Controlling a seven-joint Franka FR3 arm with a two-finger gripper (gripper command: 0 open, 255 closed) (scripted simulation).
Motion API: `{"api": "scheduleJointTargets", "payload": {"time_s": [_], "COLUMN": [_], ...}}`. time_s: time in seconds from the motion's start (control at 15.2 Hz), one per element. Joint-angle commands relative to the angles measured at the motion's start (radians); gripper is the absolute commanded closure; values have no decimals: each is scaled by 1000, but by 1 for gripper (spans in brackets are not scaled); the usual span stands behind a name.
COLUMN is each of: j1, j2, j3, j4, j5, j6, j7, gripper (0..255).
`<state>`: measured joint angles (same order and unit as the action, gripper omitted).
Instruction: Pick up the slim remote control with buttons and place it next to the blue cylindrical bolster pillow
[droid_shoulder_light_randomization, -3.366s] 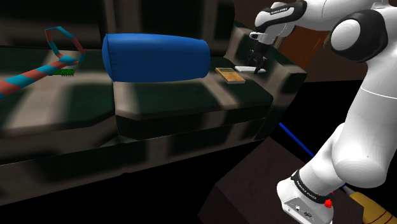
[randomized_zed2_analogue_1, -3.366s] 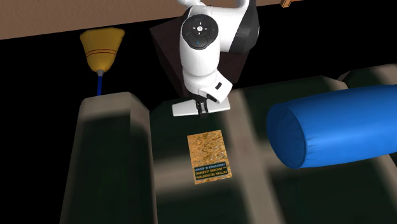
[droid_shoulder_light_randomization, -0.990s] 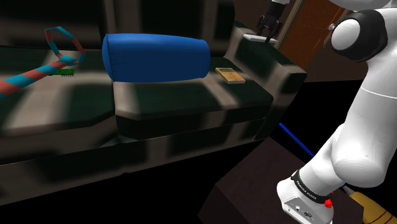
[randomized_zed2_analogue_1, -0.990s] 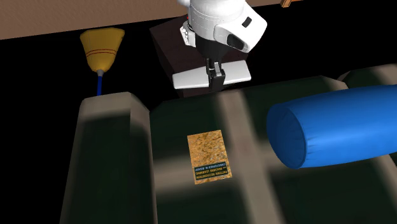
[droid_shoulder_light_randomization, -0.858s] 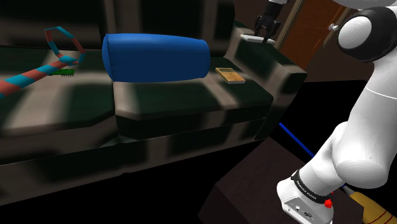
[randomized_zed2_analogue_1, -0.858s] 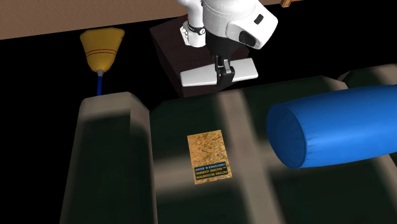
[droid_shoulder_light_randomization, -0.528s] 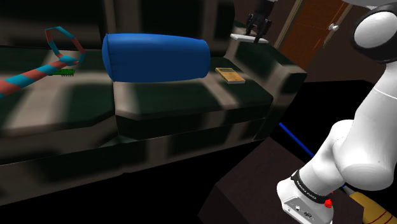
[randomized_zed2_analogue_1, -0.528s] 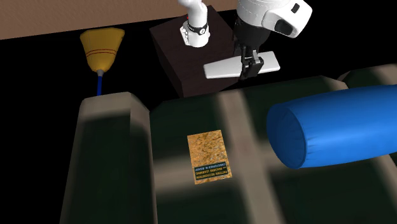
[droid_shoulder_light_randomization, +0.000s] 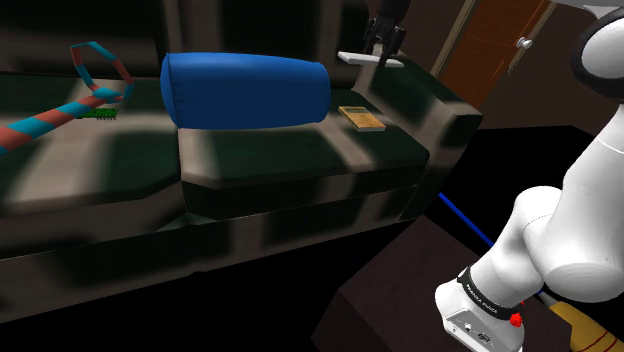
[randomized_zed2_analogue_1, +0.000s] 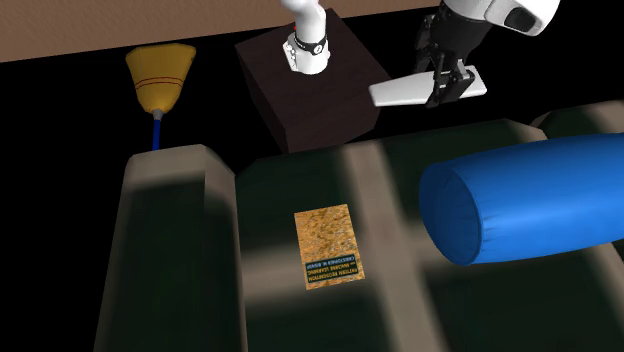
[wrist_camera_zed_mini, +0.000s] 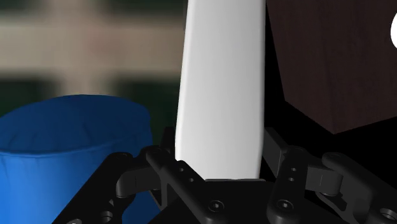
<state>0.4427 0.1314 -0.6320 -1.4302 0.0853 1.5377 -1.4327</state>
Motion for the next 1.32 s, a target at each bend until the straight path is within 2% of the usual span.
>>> {"api": "scheduleJointTargets", "payload": {"time_s": [0.0, 0.66, 0.99, 1.25], "j1": [36, 146, 185, 203], "j2": [-13, 62, 147, 242], "j3": [23, 111, 148, 175], "j4": [-8, 90, 204, 342], "j5": [-10, 18, 50, 84], "j6": [0, -25, -59, -105], "j7": [60, 266, 355, 423], "gripper": [255, 255, 255, 255]}}
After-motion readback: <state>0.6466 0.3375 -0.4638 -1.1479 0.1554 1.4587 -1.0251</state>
